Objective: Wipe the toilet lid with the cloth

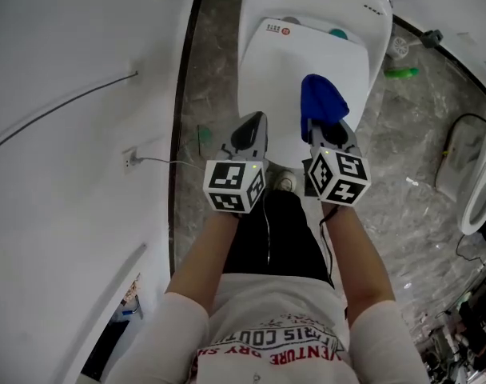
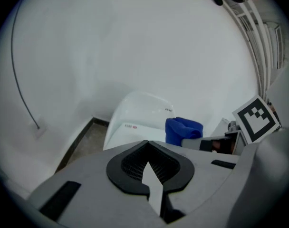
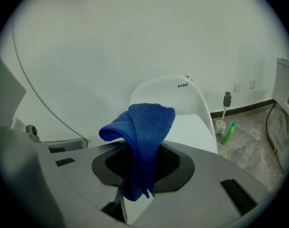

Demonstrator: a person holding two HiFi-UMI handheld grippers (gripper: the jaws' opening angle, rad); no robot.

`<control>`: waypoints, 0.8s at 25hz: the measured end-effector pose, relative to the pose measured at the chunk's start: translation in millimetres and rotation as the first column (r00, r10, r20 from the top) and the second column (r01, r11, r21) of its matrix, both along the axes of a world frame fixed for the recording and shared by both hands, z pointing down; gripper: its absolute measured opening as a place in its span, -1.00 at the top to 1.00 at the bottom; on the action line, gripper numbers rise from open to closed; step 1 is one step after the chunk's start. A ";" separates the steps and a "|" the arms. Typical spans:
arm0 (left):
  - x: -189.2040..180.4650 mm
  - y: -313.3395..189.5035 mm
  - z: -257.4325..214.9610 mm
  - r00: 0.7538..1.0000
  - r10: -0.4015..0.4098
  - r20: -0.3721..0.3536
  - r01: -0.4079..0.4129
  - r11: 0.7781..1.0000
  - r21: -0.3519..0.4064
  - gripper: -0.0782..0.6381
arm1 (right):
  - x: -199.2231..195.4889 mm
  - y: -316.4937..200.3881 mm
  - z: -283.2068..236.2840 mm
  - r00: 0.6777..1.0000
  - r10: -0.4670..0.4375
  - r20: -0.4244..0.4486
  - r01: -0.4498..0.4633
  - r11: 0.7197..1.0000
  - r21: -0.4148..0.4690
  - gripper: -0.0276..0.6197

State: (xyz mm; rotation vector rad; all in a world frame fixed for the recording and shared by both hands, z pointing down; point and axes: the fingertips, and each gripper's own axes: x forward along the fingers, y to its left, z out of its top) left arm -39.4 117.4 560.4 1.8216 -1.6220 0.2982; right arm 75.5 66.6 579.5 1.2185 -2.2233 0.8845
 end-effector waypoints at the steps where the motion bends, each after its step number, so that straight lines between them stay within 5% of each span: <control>1: -8.1 -11.2 -9.9 1.000 -0.011 0.017 0.010 0.999 0.042 0.76 | -9.2 -10.3 -2.1 1.000 -0.002 0.006 0.002 1.000 0.002 0.61; 5: -29.6 -57.3 -23.4 1.000 -0.025 -0.003 0.025 0.993 0.117 0.76 | -42.4 -52.0 1.0 1.000 -0.015 0.020 0.015 1.000 -0.009 0.61; 11: -62.3 -103.6 -25.0 0.992 0.124 0.014 -0.124 0.980 0.157 0.76 | -88.7 -100.8 22.8 0.995 0.063 0.082 -0.053 0.991 -0.120 0.61; 20: -149.2 -147.5 5.8 0.991 0.128 0.040 -0.132 0.985 0.110 0.76 | -175.3 -151.0 57.4 0.988 0.101 0.121 -0.068 0.967 -0.247 0.61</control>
